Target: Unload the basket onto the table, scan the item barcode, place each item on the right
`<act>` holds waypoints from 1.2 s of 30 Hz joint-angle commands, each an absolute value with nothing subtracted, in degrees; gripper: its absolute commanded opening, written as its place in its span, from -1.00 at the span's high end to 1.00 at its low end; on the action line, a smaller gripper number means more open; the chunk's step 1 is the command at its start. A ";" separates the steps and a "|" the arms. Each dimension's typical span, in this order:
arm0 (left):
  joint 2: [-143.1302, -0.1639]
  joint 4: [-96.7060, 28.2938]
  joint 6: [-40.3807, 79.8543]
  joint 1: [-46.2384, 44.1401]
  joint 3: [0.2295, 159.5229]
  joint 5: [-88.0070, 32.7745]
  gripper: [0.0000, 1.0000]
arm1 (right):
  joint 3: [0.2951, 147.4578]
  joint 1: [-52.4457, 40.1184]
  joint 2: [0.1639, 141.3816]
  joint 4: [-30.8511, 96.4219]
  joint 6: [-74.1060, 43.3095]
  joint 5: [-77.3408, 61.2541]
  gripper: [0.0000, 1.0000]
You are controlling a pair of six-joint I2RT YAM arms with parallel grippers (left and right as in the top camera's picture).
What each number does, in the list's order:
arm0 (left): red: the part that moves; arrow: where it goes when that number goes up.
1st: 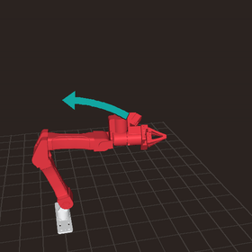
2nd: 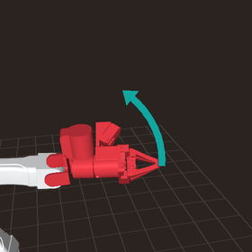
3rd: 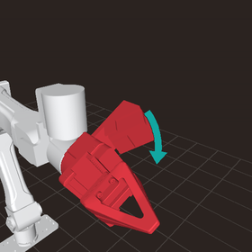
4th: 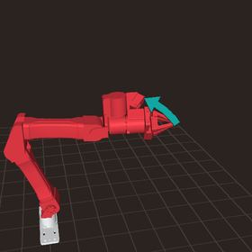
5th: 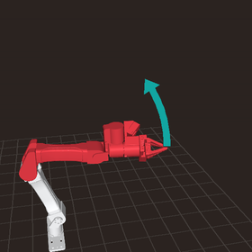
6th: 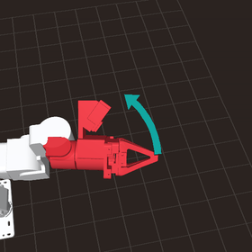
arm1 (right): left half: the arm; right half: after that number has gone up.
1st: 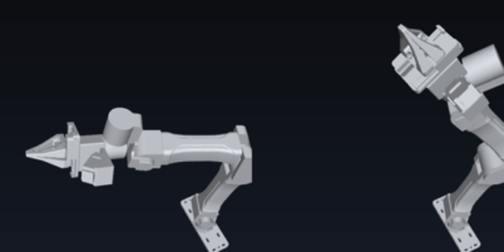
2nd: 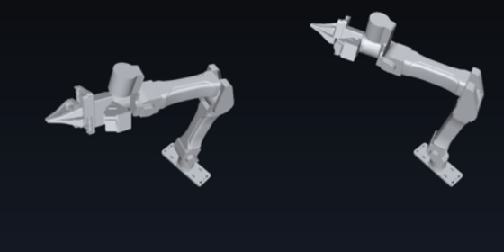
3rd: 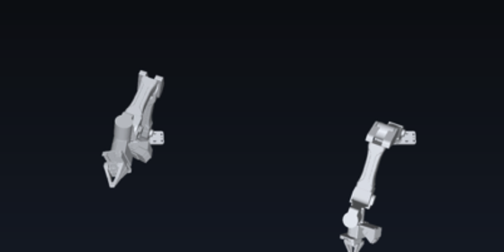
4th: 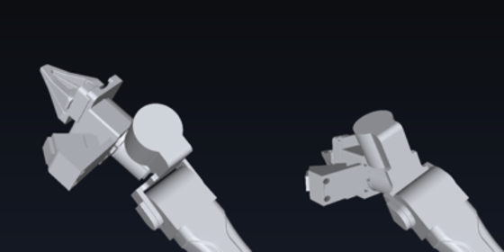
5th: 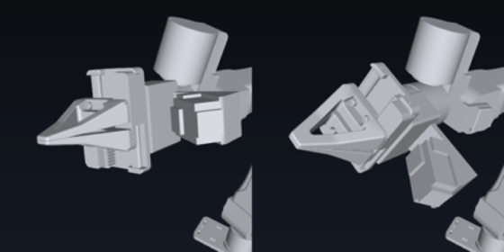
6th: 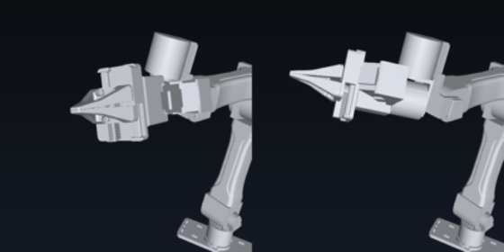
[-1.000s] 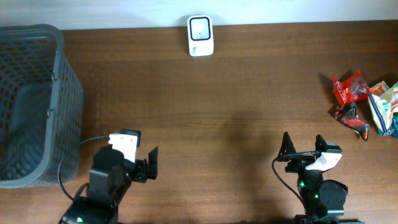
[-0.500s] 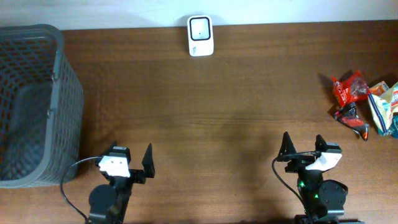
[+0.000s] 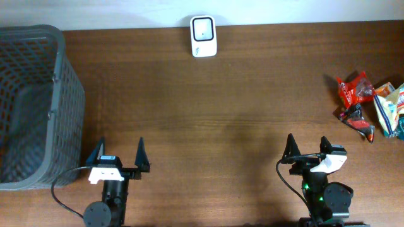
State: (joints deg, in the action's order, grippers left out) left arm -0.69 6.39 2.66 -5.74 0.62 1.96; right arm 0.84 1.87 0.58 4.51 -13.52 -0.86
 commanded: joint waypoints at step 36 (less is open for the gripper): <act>-0.27 -4.80 2.96 -0.56 0.47 3.25 -0.98 | 0.32 1.52 0.19 4.60 -13.37 -0.14 -0.97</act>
